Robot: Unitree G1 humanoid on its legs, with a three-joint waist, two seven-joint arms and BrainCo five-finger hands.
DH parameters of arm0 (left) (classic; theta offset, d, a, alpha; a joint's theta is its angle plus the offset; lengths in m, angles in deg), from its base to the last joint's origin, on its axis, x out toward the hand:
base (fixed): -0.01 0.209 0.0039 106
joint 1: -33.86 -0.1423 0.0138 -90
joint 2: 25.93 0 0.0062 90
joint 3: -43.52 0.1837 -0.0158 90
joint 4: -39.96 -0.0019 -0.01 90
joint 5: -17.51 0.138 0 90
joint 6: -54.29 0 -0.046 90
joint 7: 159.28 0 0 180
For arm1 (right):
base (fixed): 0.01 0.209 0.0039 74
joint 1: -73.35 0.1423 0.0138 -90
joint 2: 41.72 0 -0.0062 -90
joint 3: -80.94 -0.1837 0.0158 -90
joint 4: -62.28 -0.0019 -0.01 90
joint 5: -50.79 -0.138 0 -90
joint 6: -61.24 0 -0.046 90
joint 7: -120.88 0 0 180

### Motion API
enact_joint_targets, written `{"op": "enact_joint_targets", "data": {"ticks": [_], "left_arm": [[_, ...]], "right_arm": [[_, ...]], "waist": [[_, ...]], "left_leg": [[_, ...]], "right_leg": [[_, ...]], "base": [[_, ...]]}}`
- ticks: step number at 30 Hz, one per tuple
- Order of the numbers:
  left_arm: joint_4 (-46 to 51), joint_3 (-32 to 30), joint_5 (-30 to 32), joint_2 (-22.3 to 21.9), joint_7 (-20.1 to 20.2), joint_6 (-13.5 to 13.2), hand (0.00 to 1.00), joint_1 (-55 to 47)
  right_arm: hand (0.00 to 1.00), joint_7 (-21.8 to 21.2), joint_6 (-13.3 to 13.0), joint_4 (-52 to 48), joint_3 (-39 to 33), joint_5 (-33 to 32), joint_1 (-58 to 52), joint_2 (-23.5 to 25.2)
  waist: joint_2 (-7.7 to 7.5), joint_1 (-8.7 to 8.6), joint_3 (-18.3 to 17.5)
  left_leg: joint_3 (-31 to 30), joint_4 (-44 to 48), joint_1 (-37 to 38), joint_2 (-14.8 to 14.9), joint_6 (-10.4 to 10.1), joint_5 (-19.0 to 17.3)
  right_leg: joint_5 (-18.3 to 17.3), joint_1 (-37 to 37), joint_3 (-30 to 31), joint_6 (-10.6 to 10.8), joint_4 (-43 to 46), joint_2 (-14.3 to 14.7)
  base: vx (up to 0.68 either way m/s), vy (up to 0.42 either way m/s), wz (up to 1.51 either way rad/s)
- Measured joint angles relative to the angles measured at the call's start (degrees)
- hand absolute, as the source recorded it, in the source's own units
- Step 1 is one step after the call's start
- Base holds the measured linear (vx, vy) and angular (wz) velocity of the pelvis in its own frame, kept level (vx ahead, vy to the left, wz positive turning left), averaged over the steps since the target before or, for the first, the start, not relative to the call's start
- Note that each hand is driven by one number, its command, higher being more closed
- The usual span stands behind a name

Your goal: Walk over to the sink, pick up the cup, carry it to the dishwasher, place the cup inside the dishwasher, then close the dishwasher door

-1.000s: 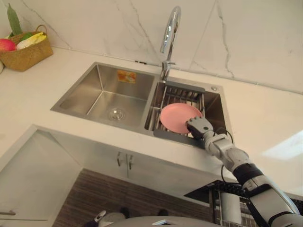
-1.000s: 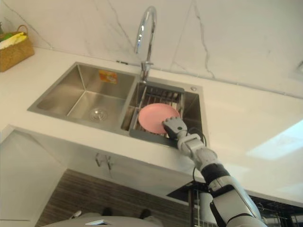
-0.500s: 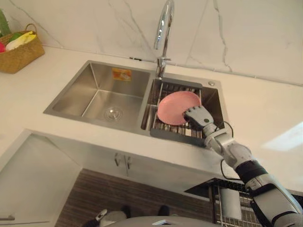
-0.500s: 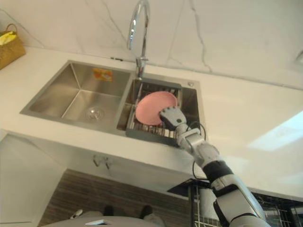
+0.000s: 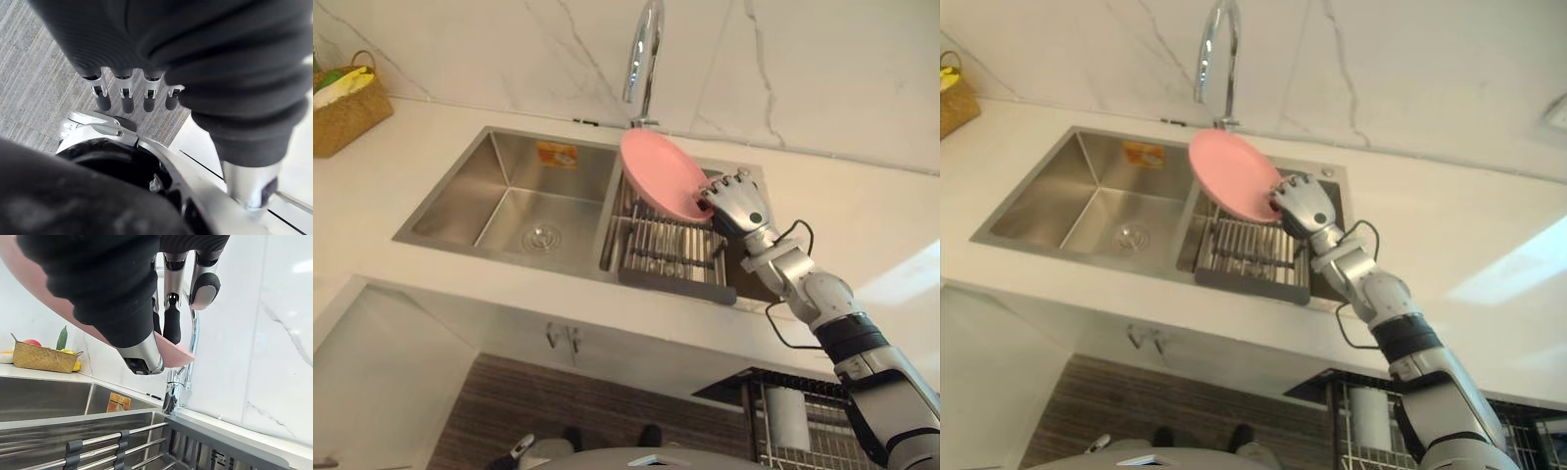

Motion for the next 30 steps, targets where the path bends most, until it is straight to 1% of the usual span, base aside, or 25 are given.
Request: {"op": "enact_joint_targets", "data": {"ticks": [4,7,8,9,13,14,15,17,21,23,24,25,27,28,30], "left_arm": [[-0.29,-0.02,0.04,0.05,-0.01,0.0,0.0,-0.02],[-0.88,-0.01,0.28,0.13,0.0,-0.04,0.0,-0.06],[-0.97,0.02,1.1,0.08,0.01,-0.05,0.0,-0.06],[-1.02,0.03,1.24,0.13,0.05,-0.07,0.0,-0.09],[-1.62,0.04,2.7,0.28,0.04,-0.21,0.0,-0.05],[-2.0,0.11,3.71,0.27,0.06,-0.26,0.0,-0.06],[-2.08,0.19,4.29,0.26,0.06,-0.26,0.0,-0.06],[-2.24,0.54,5.67,0.09,0.06,-0.44,0.0,-0.05],[-3.02,1.98,5.8,0.65,0.08,-0.48,0.0,-0.07],[-3.07,2.49,7.09,0.8,0.08,-0.47,0.0,-0.03],[-3.28,2.53,7.83,0.79,0.1,-0.45,0.0,-0.07],[-3.41,2.61,7.9,0.8,0.14,-0.45,0.0,-0.06],[-4.31,2.97,8.23,0.86,0.43,-0.32,0.0,0.02],[-4.36,3.06,8.48,0.87,0.43,-0.28,0.0,0.01],[-4.68,4.72,9.05,1.37,0.44,0.08,0.0,0.05]], "right_arm": [[1.0,-0.1,-0.01,-0.13,-0.94,-0.01,0.0,-1.04],[1.0,-0.11,-0.01,-1.99,-2.99,-0.16,-0.1,-1.5],[1.0,-0.11,-0.2,-2.97,-3.91,-0.66,-0.16,-2.41],[1.0,-0.09,-0.39,-4.88,-6.4,-0.84,-1.04,-3.2],[1.0,-0.12,-1.14,-8.66,-11.57,-2.91,-3.81,-4.25],[1.0,-0.14,-1.43,-9.08,-12.5,-3.22,-4.52,-4.87],[1.0,-0.25,-1.51,-9.13,-12.98,-3.69,-4.91,-5.19],[1.0,-0.88,-1.59,-11.38,-16.61,-4.52,-7.89,-5.34],[1.0,-1.0,-1.93,-13.62,-20.74,-4.53,-12.49,-5.95],[1.0,-1.09,-2.13,-14.71,-23.94,-4.53,-15.13,-6.12],[1.0,-1.13,-2.19,-16.59,-26.28,-4.52,-17.04,-6.19],[1.0,-1.15,-2.2,-17.05,-26.89,-4.51,-17.48,-6.22],[1.0,-1.17,-2.26,-19.29,-30.17,-4.53,-20.75,-7.06],[1.0,-1.17,-2.26,-19.58,-30.57,-4.53,-21.33,-7.3],[1.0,-1.17,-2.42,-19.87,-33.31,-4.52,-24.23,-7.55]], "waist": [[-0.16,-0.24,-0.14],[-0.26,-1.37,-0.17],[-0.21,-1.62,-0.19],[-0.33,-1.67,-0.33],[-0.57,-2.31,-1.0],[-0.57,-3.1,-1.27],[-0.58,-3.32,-1.34],[-0.64,-3.99,-1.5],[-1.04,-5.42,-2.33],[-1.08,-6.05,-2.49],[-1.1,-6.9,-2.5],[-1.11,-7.08,-2.52],[-1.17,-8.45,-2.63],[-1.3,-8.63,-2.68],[-1.45,-9.97,-3.5]], "left_leg": [[1.6,-0.13,-0.2,0.13,0.04,-0.14],[2.13,-0.12,-0.33,0.2,0.03,-0.17],[2.75,-0.1,-0.06,0.28,-0.01,-0.35],[3.45,-0.06,0.1,0.42,-0.09,-0.57],[5.35,0.11,0.14,0.58,0.16,-0.74],[5.9,0.11,0.29,0.57,0.19,-0.88],[6.39,0.12,0.45,0.57,0.21,-0.98],[7.97,0.17,1.17,0.57,0.36,-1.51],[10.15,1.12,1.36,0.62,0.46,-2.73],[11.66,1.2,1.97,0.62,0.48,-3.18],[12.56,1.36,2.05,0.61,0.5,-3.52],[12.81,1.48,2.0,0.61,0.52,-3.64],[14.88,2.17,1.93,0.63,0.49,-4.4],[15.05,2.16,1.91,0.62,0.51,-4.42],[16.99,2.53,1.96,0.59,0.52,-5.05]], "right_leg": [[-0.03,-0.7,1.54,0.04,0.0,0.21],[0.02,-1.05,1.92,0.01,0.0,0.28],[0.08,-1.09,2.65,-0.06,0.0,0.41],[0.31,-1.44,3.4,-0.34,0.0,0.56],[0.88,-2.51,4.93,-0.52,0.03,0.81],[0.93,-2.57,5.43,-0.46,0.1,0.83],[1.0,-2.61,5.97,-0.39,0.12,0.88],[1.14,-2.62,7.59,-0.3,0.15,1.07],[1.4,-3.09,9.9,-0.2,0.02,1.27],[1.4,-3.13,11.36,-0.14,0.02,1.42],[1.46,-3.43,12.28,-0.03,0.02,1.51],[1.49,-3.59,12.56,0.03,0.02,1.54],[1.67,-4.3,14.66,0.38,0.25,1.75],[1.69,-4.39,14.81,0.39,0.34,1.75],[2.09,-5.06,16.91,0.49,0.41,2.01]], "base": [[-0.02,0.03,-0.21],[0.02,0.021,-0.12],[0.04,0.033,-0.24],[0.04,0.028,-0.25],[0.05,0.022,-0.3],[0.03,0.02,-0.18],[0.03,0.036,-0.28],[0.02,0.045,-0.38],[0.0,0.034,-0.34],[-0.02,0.034,-0.39],[-0.02,0.027,-0.3],[-0.03,0.025,-0.39],[-0.01,0.02,-0.41],[0.0,0.021,-0.37],[0.0,0.024,-0.39]]}}
